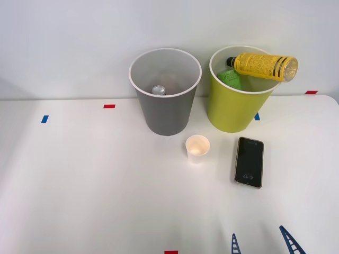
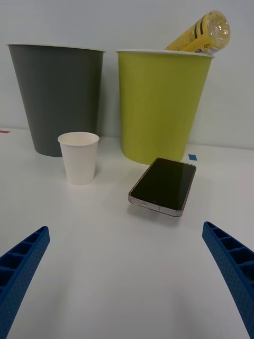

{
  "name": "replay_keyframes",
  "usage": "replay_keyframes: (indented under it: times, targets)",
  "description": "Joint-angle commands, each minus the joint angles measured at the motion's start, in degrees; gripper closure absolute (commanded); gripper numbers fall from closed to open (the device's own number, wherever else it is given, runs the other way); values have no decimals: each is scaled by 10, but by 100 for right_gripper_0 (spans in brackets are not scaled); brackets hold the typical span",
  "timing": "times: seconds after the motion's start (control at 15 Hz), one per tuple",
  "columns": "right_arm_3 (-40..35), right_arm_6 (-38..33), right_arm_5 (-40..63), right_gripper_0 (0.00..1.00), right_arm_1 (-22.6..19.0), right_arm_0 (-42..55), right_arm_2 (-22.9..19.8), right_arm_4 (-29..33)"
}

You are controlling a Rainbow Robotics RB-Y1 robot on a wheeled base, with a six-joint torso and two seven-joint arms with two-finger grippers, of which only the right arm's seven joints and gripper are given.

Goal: Put cans in the gray bin, plastic bottles in the light green bin

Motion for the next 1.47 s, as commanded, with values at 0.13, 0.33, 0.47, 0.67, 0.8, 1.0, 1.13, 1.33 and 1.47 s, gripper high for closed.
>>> replay_keyframes:
  times: [0.13, 0.33, 0.47, 0.67, 0.8, 1.0, 1.13, 1.33, 1.47]
  targets:
    - [0, 0, 0, 0, 0, 0, 0, 0]
    - [0, 0, 0, 0, 0, 0, 0, 0]
    - [0, 0, 0, 0, 0, 0, 0, 0]
    - [0, 0, 0, 0, 0, 0, 0, 0]
    - [0, 0, 0, 0, 0, 0, 0, 0]
    - [0, 0, 0, 0, 0, 0, 0, 0]
    - [0, 0, 0, 0, 0, 0, 0, 0]
    - [0, 0, 0, 0, 0, 0, 0, 0]
    - [0, 0, 0, 0, 0, 0, 0, 0]
